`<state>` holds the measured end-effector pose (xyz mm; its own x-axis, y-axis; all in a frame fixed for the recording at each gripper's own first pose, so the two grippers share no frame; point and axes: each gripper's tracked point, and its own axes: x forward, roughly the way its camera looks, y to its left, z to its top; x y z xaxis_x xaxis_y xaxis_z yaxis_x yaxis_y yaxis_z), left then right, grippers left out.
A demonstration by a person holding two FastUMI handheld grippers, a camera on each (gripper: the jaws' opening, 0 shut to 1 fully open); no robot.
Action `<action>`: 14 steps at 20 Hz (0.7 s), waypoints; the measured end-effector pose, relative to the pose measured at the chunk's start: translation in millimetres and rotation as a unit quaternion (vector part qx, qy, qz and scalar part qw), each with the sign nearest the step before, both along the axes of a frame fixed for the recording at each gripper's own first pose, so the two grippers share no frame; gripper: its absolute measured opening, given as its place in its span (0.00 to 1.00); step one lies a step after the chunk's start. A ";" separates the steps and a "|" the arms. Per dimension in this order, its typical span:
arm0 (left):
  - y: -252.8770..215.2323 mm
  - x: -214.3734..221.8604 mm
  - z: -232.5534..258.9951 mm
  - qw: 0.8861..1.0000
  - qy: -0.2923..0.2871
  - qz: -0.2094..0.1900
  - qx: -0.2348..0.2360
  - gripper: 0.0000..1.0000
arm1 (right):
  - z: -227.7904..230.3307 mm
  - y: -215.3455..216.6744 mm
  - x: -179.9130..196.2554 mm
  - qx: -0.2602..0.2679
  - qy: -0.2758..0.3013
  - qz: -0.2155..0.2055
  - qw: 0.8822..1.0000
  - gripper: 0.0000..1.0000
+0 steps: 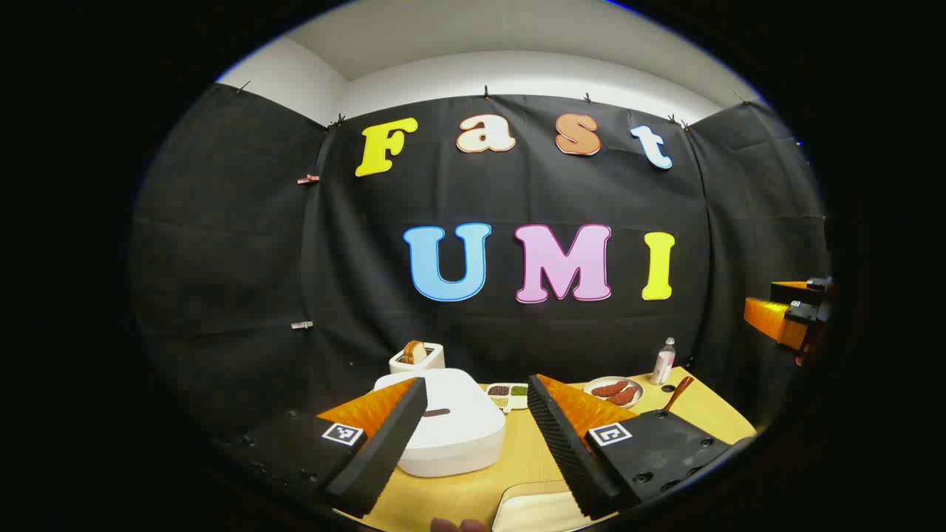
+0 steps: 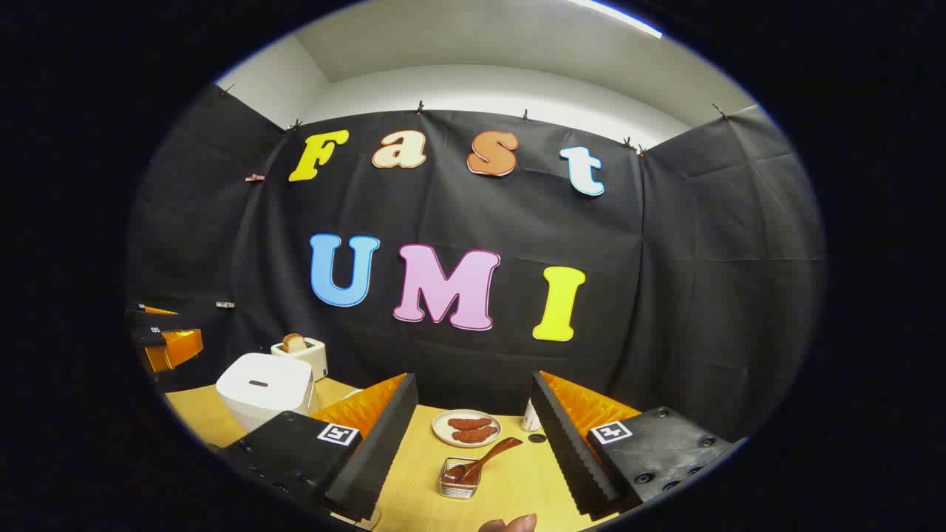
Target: Close the left gripper, press the button to open the rice cooker; take a wooden spoon from the chopstick holder with the right hand, scoop a spoonful of rice and pour it into the rice cooker, then put the wooden spoon back into the chopstick holder.
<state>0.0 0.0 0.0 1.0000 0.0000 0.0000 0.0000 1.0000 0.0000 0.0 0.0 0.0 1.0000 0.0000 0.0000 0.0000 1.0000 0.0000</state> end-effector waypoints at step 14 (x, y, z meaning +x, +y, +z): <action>12.5 1.1 -4.7 1.000 0.002 0.006 0.001 0.95 | 0.7 6.9 3.8 -0.016 -0.008 -0.001 1.000 0.98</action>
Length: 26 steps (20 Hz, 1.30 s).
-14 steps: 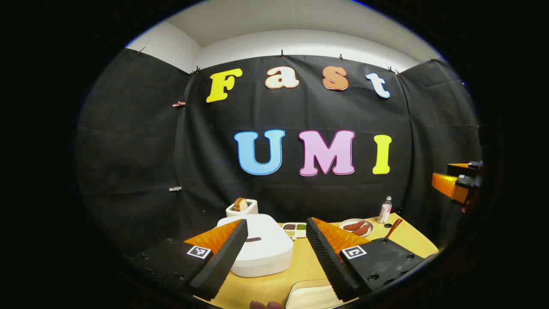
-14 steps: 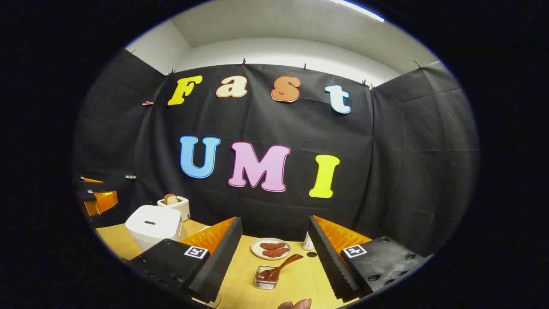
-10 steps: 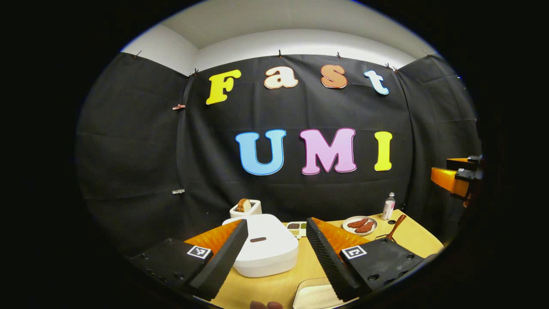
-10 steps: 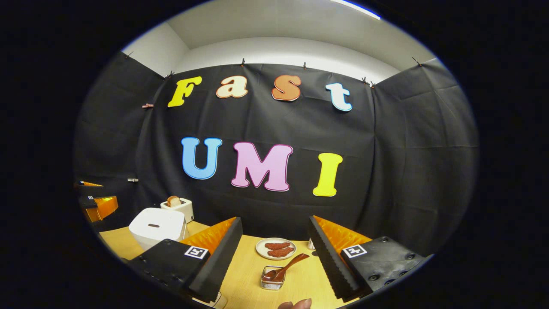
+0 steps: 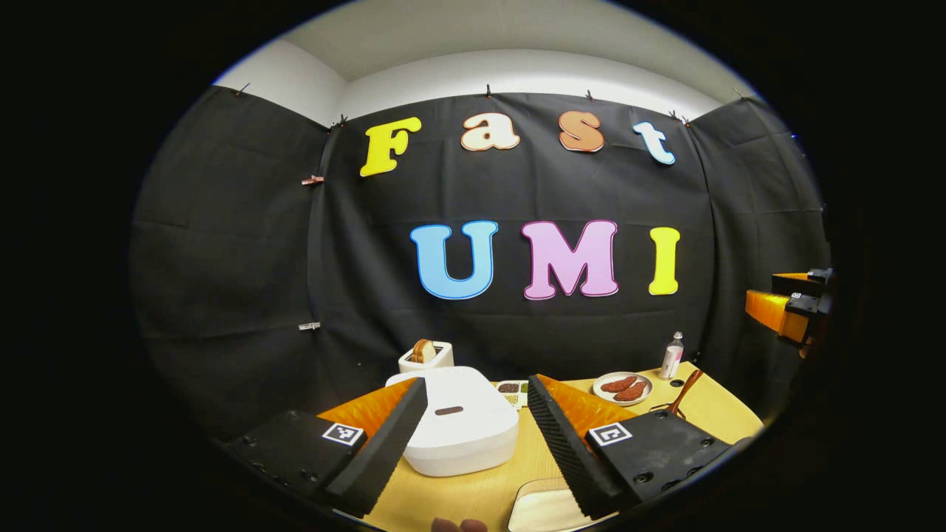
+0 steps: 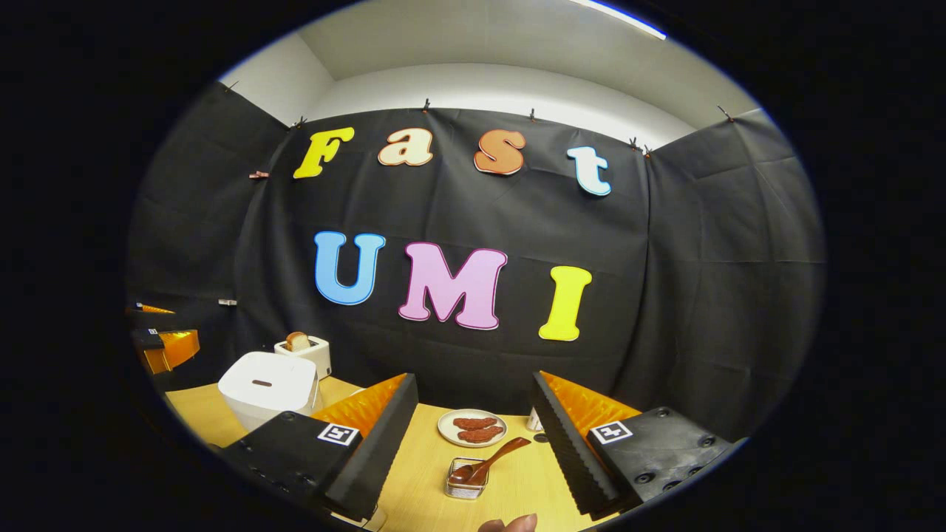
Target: Close the left gripper, press the button to open the rice cooker; take a wooden spoon from the chopstick holder with the right hand, scoop a spoonful of rice and pour it into the rice cooker, then put the wooden spoon back into the chopstick holder.
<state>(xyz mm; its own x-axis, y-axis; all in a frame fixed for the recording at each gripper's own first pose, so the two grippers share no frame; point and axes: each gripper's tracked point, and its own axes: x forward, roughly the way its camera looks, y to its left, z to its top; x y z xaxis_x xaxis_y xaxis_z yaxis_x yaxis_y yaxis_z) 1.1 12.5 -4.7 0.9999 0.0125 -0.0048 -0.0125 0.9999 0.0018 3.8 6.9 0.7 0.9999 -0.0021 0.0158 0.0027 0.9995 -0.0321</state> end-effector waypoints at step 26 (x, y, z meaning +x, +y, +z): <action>56.8 161.6 -98.8 0.974 0.142 -0.171 -0.050 0.07 | 33.4 42.4 -52.6 -0.037 -0.026 -0.067 0.997 0.97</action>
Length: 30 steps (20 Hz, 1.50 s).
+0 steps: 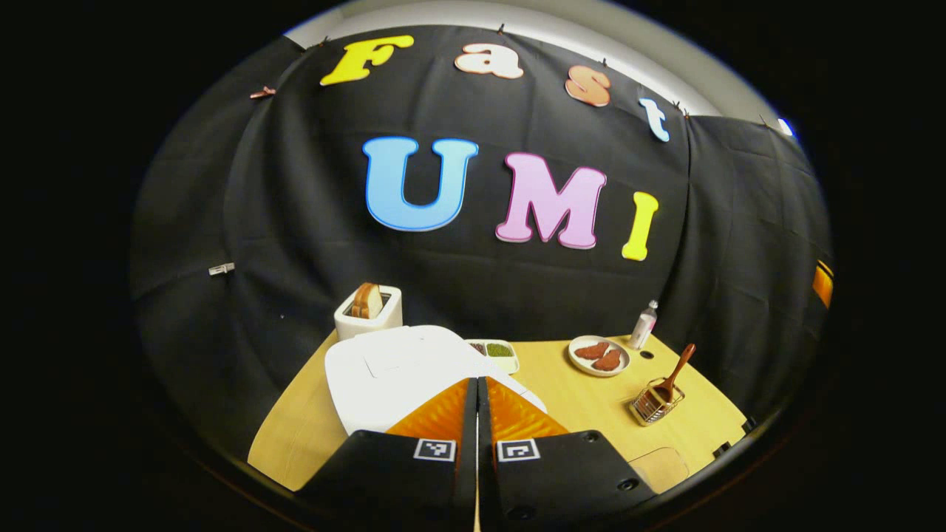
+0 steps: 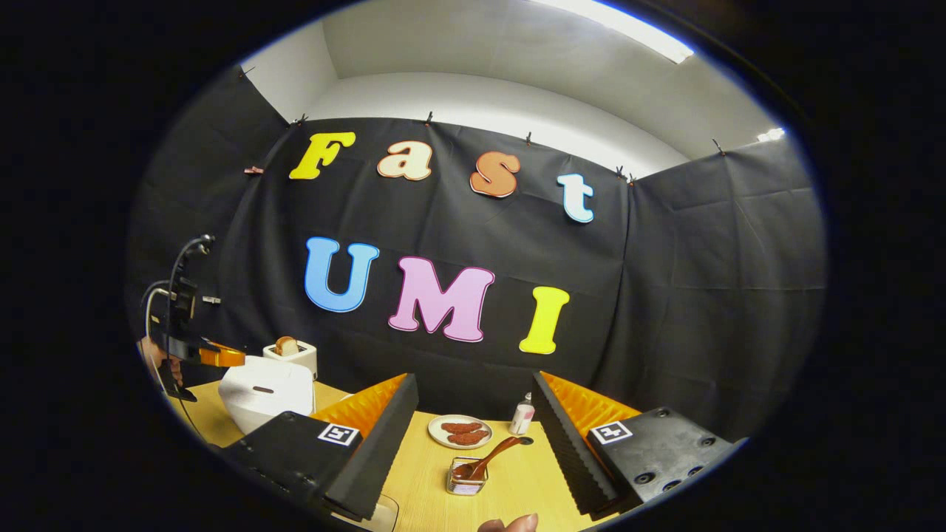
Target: Close the left gripper, press the button to open the rice cooker; take a wooden spoon from the chopstick holder with the right hand, scoop a spoonful of rice and pour it into the rice cooker, then put the wooden spoon back into the chopstick holder.
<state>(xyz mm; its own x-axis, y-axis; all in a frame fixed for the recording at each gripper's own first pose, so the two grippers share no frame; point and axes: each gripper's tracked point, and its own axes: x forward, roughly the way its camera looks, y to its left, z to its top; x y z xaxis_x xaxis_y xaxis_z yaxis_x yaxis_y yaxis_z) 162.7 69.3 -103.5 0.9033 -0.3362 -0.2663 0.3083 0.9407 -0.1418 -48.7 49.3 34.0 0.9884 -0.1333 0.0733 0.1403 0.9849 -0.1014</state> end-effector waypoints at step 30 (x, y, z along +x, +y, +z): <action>15.9 68.3 -17.7 0.999 0.039 0.028 0.021 0.07 | -21.3 -44.3 -2.3 -0.007 0.022 -0.077 0.997 0.97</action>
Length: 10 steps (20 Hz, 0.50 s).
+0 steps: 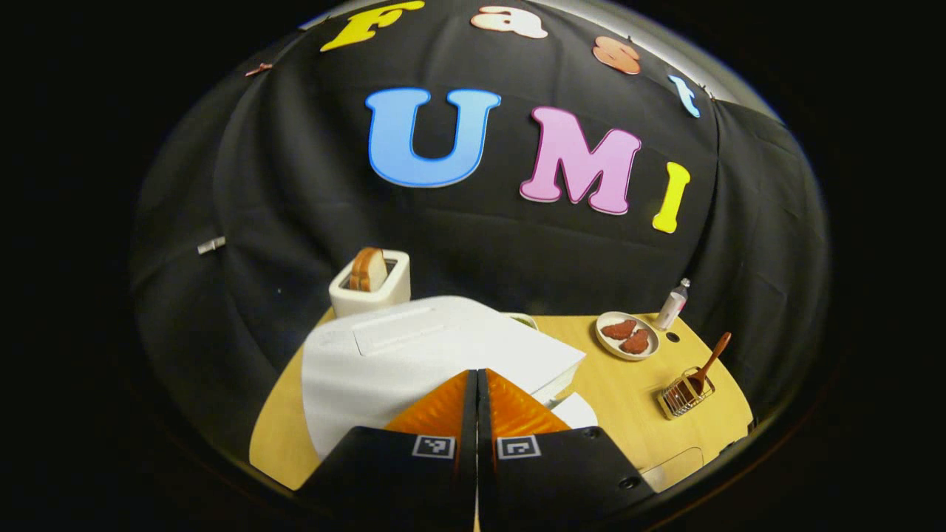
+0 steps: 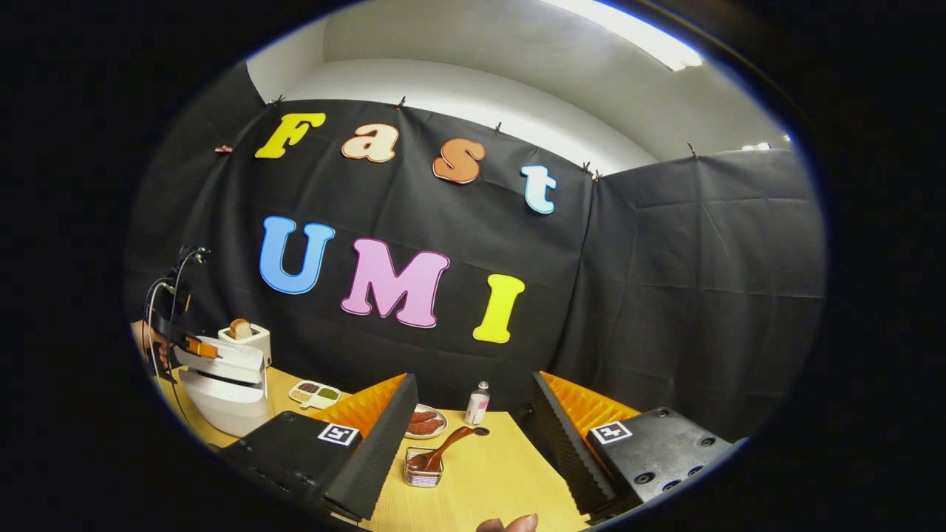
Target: Close the left gripper, press the button to open the rice cooker; take a wooden spoon from the chopstick holder with the right hand, scoop a spoonful of rice and pour it into the rice cooker, then put the wooden spoon back into the chopstick holder.
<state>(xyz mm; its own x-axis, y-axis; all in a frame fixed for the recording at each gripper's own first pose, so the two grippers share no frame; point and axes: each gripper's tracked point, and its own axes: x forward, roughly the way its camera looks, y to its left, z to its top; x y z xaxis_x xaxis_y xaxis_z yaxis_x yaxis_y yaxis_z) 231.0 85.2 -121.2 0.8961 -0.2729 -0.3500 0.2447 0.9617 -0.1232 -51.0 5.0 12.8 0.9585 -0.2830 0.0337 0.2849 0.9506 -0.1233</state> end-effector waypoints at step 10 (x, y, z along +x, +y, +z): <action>32.9 10.0 81.0 0.991 -0.122 0.048 0.018 0.09 | -1.1 18.3 -0.8 0.012 0.004 0.012 1.000 0.97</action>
